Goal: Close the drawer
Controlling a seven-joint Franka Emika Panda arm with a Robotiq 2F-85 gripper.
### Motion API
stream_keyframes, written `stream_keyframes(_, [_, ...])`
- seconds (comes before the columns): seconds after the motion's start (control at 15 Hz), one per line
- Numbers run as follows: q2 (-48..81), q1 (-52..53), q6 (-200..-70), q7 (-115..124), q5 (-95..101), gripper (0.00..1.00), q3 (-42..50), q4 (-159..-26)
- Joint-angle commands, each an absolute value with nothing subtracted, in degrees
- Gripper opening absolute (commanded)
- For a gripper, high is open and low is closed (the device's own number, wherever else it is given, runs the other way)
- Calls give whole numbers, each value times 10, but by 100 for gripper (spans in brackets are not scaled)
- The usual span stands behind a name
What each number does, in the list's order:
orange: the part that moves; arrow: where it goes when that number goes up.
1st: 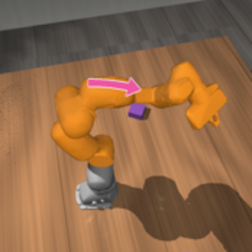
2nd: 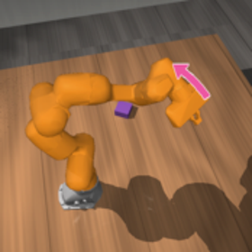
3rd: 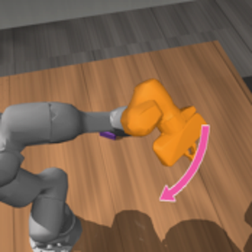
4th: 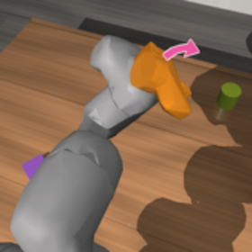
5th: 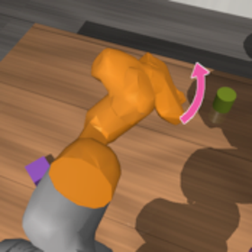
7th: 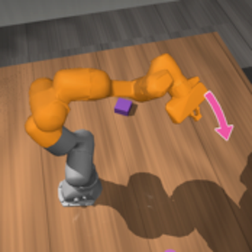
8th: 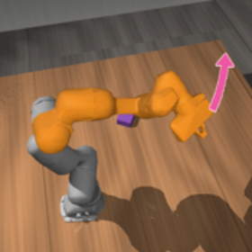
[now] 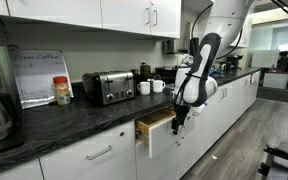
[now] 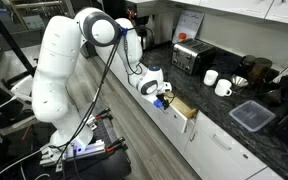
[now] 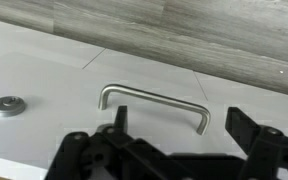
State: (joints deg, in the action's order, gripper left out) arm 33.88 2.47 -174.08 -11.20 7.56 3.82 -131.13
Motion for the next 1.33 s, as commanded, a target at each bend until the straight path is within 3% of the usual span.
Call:
stream_keyframes(0.0, [360, 40, -1760, -99, 95, 100, 57, -1282])
stream_keyframes(1.27, [441, 40, -1773, -105, 93, 100, 63, -1156])
